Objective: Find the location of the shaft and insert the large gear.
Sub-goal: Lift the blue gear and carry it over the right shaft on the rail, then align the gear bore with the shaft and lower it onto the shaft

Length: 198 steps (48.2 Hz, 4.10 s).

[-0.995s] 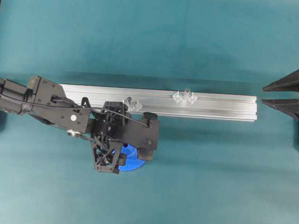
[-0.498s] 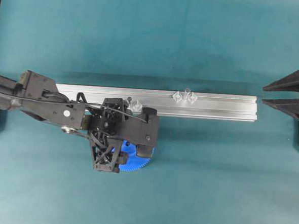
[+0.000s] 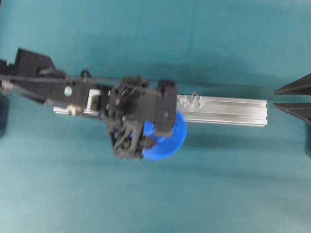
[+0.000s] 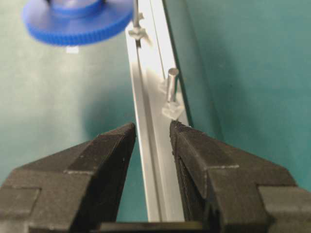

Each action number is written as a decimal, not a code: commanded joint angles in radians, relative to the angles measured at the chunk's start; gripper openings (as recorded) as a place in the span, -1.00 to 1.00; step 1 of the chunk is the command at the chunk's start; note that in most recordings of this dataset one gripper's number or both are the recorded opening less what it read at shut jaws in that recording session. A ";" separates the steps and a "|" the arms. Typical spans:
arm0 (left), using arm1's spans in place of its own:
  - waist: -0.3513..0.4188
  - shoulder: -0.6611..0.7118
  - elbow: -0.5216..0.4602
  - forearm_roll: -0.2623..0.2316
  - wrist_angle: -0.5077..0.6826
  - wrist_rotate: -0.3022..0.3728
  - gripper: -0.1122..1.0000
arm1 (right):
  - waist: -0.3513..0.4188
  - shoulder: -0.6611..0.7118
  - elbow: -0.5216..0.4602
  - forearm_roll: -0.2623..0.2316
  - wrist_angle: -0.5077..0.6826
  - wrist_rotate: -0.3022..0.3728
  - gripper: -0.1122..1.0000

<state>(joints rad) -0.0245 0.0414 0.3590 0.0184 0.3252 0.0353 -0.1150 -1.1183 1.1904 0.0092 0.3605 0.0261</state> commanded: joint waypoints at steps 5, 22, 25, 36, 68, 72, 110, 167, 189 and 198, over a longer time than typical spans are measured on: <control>0.041 -0.023 -0.080 0.003 -0.006 0.083 0.51 | -0.003 0.003 -0.009 0.000 -0.008 0.011 0.04; 0.083 0.077 -0.199 0.003 -0.014 0.095 0.51 | -0.003 -0.023 -0.011 0.000 -0.008 0.009 0.04; 0.092 0.095 -0.212 0.003 -0.014 0.097 0.51 | -0.003 -0.026 -0.011 -0.002 -0.008 0.009 0.04; 0.121 0.160 -0.267 0.003 -0.014 0.100 0.51 | -0.018 -0.037 -0.008 -0.003 -0.008 0.009 0.04; 0.156 0.258 -0.311 0.003 0.023 0.100 0.51 | -0.031 -0.063 0.003 -0.003 -0.006 0.009 0.04; 0.169 0.255 -0.311 0.003 0.038 0.101 0.51 | -0.032 -0.061 0.003 -0.002 -0.006 0.009 0.04; 0.107 0.253 -0.325 0.002 0.094 0.089 0.51 | -0.032 -0.063 0.014 -0.002 -0.011 0.009 0.04; 0.133 0.291 -0.403 0.003 0.153 0.067 0.57 | -0.034 -0.063 0.023 -0.003 -0.029 0.009 0.04; 0.135 0.302 -0.422 0.003 0.204 0.072 0.60 | -0.032 -0.063 0.026 -0.003 -0.038 0.011 0.04; 0.135 0.299 -0.416 0.002 0.235 0.071 0.71 | -0.034 -0.063 0.026 -0.002 -0.038 0.011 0.04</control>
<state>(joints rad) 0.1120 0.3636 -0.0476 0.0199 0.5568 0.1074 -0.1457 -1.1873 1.2257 0.0077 0.3298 0.0276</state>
